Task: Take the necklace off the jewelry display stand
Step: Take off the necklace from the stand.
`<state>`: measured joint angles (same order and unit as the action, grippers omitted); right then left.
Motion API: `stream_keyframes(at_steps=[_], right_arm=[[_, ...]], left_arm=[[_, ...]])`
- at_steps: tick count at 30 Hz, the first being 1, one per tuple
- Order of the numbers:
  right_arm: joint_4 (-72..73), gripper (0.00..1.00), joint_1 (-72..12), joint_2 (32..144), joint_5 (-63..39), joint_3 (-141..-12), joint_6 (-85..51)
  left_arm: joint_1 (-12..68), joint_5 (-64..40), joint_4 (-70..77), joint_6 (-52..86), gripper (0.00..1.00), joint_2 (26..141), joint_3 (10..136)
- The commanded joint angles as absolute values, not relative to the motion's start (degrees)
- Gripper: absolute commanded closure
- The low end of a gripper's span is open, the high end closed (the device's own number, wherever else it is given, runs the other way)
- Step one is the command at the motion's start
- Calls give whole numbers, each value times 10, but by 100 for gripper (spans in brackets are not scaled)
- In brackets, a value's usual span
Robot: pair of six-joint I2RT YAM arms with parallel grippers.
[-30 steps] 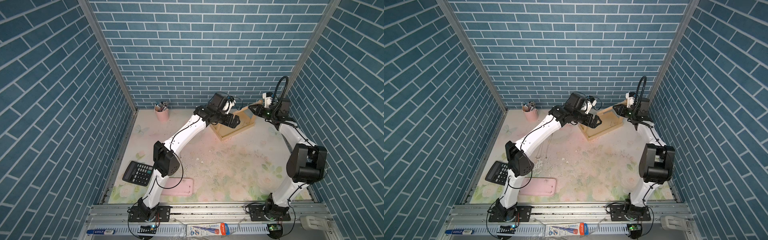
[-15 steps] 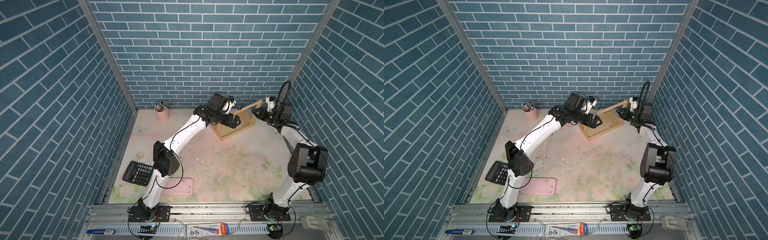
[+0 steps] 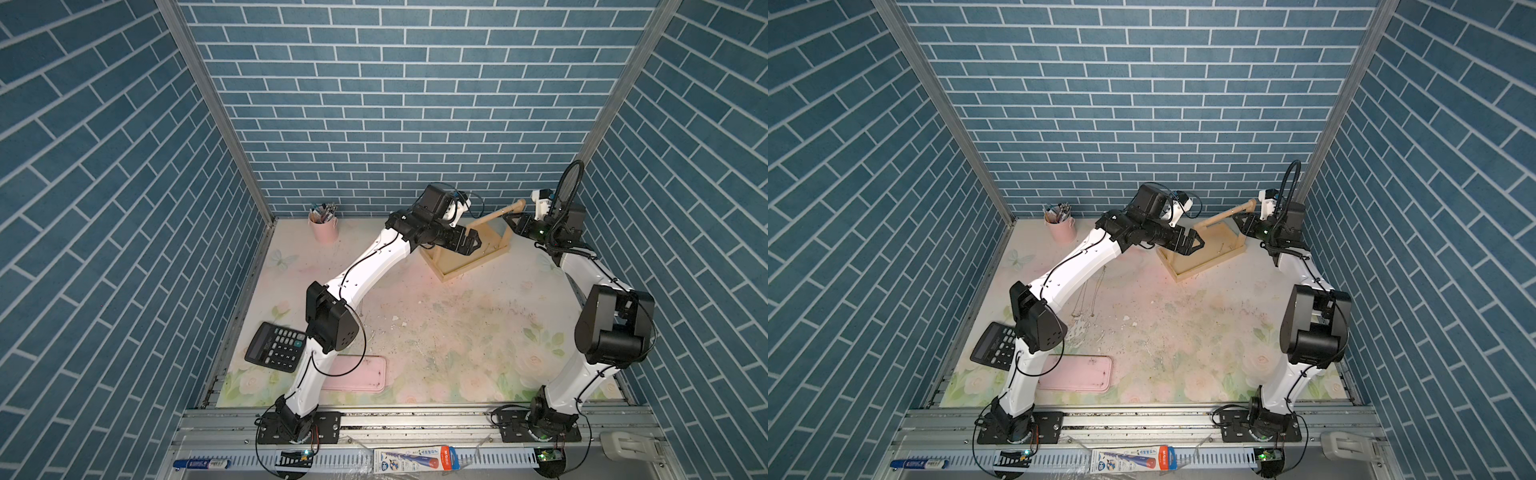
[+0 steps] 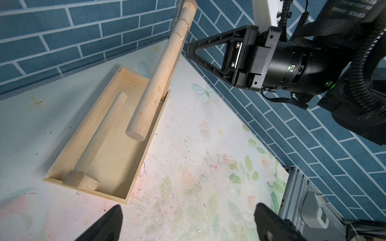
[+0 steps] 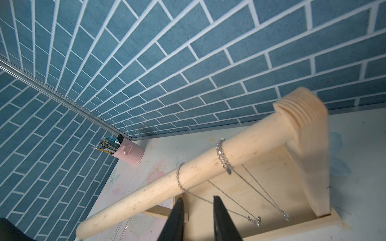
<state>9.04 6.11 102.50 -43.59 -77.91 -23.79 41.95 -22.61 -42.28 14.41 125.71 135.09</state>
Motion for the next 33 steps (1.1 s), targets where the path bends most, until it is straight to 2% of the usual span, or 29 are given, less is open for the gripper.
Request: stream_keyframes(at_steps=[1, 33], right_arm=[[111, 76, 59, 1034, -446, -772, -243], [123, 83, 34, 1048, -396, -780, -214]], left_arm=[[415, -234, -418, 148, 1, 1273, 1361], [409, -249, -417, 149, 1, 1277, 1357]])
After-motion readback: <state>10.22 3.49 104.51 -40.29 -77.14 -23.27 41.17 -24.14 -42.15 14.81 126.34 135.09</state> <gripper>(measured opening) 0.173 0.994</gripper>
